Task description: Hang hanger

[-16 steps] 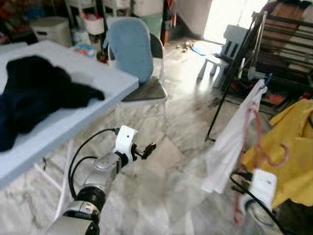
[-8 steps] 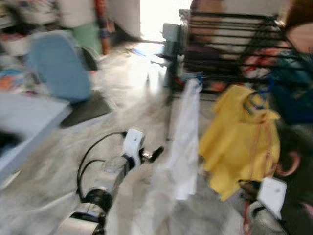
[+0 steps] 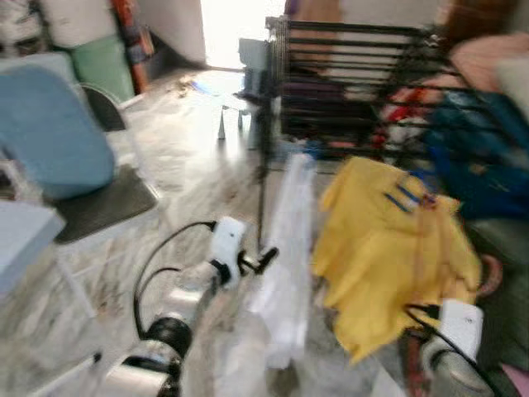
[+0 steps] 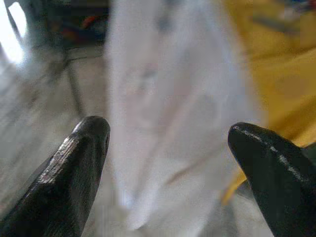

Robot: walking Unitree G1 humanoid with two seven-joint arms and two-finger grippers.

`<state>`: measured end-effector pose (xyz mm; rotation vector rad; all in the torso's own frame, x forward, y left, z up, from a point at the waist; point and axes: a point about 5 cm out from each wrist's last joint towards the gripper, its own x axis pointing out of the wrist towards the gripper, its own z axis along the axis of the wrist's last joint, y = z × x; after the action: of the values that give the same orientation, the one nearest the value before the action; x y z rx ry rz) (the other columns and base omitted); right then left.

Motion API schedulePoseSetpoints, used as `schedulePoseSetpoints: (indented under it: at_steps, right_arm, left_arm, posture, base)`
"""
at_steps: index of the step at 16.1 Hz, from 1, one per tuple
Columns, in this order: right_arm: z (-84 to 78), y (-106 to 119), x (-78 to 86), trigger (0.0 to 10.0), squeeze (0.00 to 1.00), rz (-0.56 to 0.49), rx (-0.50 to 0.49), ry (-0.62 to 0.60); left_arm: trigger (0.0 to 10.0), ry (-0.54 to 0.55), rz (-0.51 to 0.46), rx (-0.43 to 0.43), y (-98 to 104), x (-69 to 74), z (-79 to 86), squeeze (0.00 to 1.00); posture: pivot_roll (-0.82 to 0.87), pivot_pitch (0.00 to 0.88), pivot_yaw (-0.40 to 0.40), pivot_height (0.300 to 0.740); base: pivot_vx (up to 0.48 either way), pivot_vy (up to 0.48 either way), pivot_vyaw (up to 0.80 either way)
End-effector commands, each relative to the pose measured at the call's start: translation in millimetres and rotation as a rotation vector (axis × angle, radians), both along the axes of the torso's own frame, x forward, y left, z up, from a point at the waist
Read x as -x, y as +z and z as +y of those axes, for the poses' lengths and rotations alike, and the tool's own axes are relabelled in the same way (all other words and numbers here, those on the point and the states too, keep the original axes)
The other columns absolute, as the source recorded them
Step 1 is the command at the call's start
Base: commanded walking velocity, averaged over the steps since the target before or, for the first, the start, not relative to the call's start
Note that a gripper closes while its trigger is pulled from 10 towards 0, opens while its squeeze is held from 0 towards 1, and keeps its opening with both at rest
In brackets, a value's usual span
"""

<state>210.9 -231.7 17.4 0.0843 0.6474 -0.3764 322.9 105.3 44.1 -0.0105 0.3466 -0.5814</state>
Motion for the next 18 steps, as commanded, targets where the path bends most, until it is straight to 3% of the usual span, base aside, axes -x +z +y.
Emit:
schedulePoseSetpoints:
  at_steps: [1,4,6,8,11,18]
  right_arm:
    - [-9.6,1.2,5.3,10.0,0.0,0.006,0.031,-0.029]
    - [-8.5,-0.2,11.5,10.0,0.0,-0.003,0.059,-0.056]
    - [0.4,-1.2,11.8,10.0,0.0,-0.005,0.073,-0.015]
    - [9.1,-2.2,8.9,10.0,0.0,-0.012,0.028,0.057]
    - [9.0,3.8,1.5,10.0,0.0,-0.034,0.028,0.144]
    - [20.3,-0.4,3.9,10.0,0.0,-0.01,-0.02,0.268]
  left_arm:
    - [10.0,-0.027,-0.015,0.031,4.6,-0.6,-12.2,0.0]
    - [10.0,-0.053,-0.01,0.046,3.2,3.1,-14.2,0.0]
    - [10.0,-0.061,-0.007,0.032,1.5,4.5,-14.5,0.0]
    - [10.0,-0.061,-0.007,0.044,2.8,4.0,-15.7,0.0]
    - [10.0,-0.073,-0.018,0.063,6.0,2.5,-16.8,0.0]
    - [10.0,-0.079,-0.02,0.061,4.6,4.4,-11.4,0.0]
  posture:
    - [0.06,0.0,-0.067,0.74]
    - [0.06,0.0,-0.067,0.74]
    - [0.06,0.0,-0.066,0.74]
    - [0.06,0.0,-0.066,0.74]
    - [0.06,0.0,-0.069,0.74]
    - [0.07,0.0,-0.071,0.74]
  base:
    - [0.0,0.0,0.0]
    - [0.0,0.0,0.0]
    - [0.0,0.0,0.0]
    - [0.0,0.0,0.0]
    - [0.0,0.0,0.0]
    - [0.358,0.262,0.0]
